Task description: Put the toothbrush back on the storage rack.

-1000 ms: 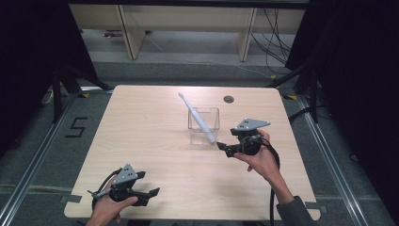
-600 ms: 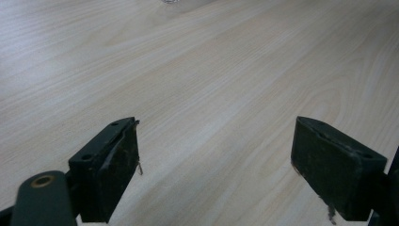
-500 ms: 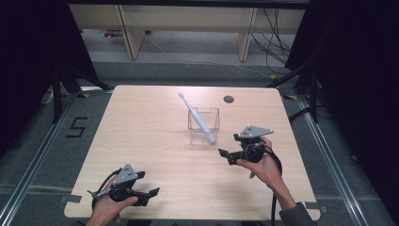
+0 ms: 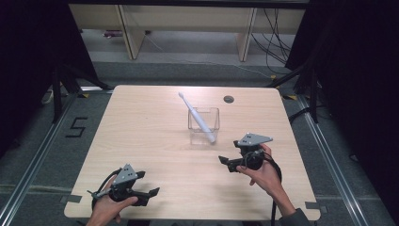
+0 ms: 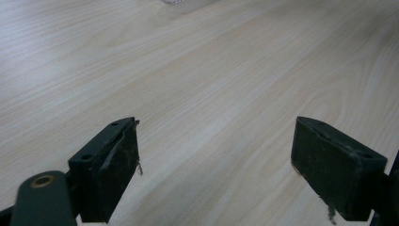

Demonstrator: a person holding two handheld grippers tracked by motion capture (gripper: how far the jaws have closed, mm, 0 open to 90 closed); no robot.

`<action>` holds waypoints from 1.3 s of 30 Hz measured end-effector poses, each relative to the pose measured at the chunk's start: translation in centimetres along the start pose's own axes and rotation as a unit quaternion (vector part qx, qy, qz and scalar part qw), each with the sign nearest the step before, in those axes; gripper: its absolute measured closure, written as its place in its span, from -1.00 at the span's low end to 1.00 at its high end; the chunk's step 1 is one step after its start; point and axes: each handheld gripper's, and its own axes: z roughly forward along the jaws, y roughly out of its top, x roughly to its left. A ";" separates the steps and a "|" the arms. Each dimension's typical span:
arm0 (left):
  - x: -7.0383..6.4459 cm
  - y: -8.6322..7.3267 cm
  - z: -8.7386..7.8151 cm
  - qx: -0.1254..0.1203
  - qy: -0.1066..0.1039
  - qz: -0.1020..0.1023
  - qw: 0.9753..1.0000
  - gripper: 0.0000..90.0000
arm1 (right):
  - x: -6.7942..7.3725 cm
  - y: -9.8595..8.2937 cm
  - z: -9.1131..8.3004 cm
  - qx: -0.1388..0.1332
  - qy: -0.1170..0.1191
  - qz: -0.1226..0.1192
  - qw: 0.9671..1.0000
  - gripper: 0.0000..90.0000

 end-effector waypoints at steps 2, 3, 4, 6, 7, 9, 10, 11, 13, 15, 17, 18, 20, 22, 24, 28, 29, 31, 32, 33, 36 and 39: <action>0.0 0.0 -0.1 0.005 -0.004 0.000 1.000 -0.67 | 0.1 -0.2 -0.1 0.005 0.004 -0.002 1.000 -0.63; 0.1 0.0 0.0 0.003 -0.003 0.001 1.000 -0.67 | 0.2 -0.3 -0.1 0.004 0.000 0.002 1.000 -0.63; 0.1 0.0 0.0 0.003 -0.002 0.001 1.000 -0.67 | 0.2 -0.4 -0.2 0.007 0.000 -0.002 1.000 -0.63; 0.1 -0.1 0.0 -0.001 -0.002 0.001 1.000 -0.67 | 0.4 -0.7 -0.2 0.007 0.002 0.002 1.000 -0.63; 0.2 -0.1 0.0 0.000 -0.002 0.001 1.000 -0.67 | 0.5 -0.8 -0.2 0.010 0.009 0.002 1.000 -0.63; 0.1 -0.1 0.0 -0.003 0.002 -0.002 1.000 -0.67 | 0.6 -1.0 -0.3 0.010 0.008 0.002 1.000 -0.63; 0.1 -0.1 -0.1 -0.003 0.001 -0.003 1.000 -0.67 | 0.8 -1.1 -0.4 0.011 0.006 0.010 1.000 -0.63; 0.1 -0.1 0.0 -0.009 0.003 -0.003 1.000 -0.67 | 0.7 -1.2 -0.4 0.014 0.008 0.005 1.000 -0.63; 0.1 0.0 -0.1 0.000 0.004 0.003 1.000 -0.67 | 0.9 -1.4 -0.5 0.018 0.009 0.006 1.000 -0.62; 0.2 0.0 -0.2 0.006 0.006 0.009 1.000 -0.67 | 0.9 -1.7 -0.5 0.020 0.009 0.002 1.000 -0.62; 0.1 -0.1 0.0 -0.007 0.003 0.003 1.000 -0.67 | 1.0 -2.0 -0.5 0.019 0.008 -0.004 1.000 -0.61; 0.1 -0.1 0.0 -0.006 0.004 0.002 1.000 -0.67 | 1.1 -2.1 -0.5 0.022 0.006 0.001 1.000 -0.61; 0.1 0.0 -0.1 0.000 0.002 0.004 1.000 -0.67 | 1.1 -2.3 -0.5 0.019 -0.007 -0.010 1.000 -0.60; 0.1 0.0 -0.1 0.002 0.003 0.006 1.000 -0.67 | 1.2 -2.5 -0.6 0.023 -0.002 -0.001 1.000 -0.60; 0.2 0.0 -0.2 0.007 0.002 0.010 1.000 -0.67 | 1.1 -2.7 -0.6 0.023 -0.003 -0.001 1.000 -0.60; 0.2 0.0 -0.1 0.002 0.003 0.006 1.000 -0.67 | 1.2 -3.2 -0.7 0.028 -0.001 0.001 1.000 -0.59; 0.1 0.0 -0.1 -0.001 0.003 0.004 1.000 -0.67 | 1.1 -3.3 -0.6 0.026 0.000 -0.010 1.000 -0.59; 0.1 0.0 -0.1 0.001 0.002 0.006 1.000 -0.67 | 1.2 -3.5 -0.7 0.034 0.000 -0.001 0.999 -0.59; 0.1 0.0 -0.1 0.002 0.002 0.006 1.000 -0.67 | 1.2 -3.6 -0.7 0.034 0.002 0.001 0.999 -0.59; 0.2 0.0 -0.1 0.002 0.003 0.007 1.000 -0.67 | 1.2 -3.7 -0.8 0.037 -0.001 0.004 0.999 -0.59; 0.2 0.0 -0.2 0.006 0.004 0.011 1.000 -0.67 | 1.2 -4.1 -0.9 0.039 0.000 0.007 0.999 -0.58; 0.1 0.0 -0.1 0.002 0.004 0.005 1.000 -0.67 | 1.2 -4.5 -1.1 0.041 -0.004 0.006 0.999 -0.58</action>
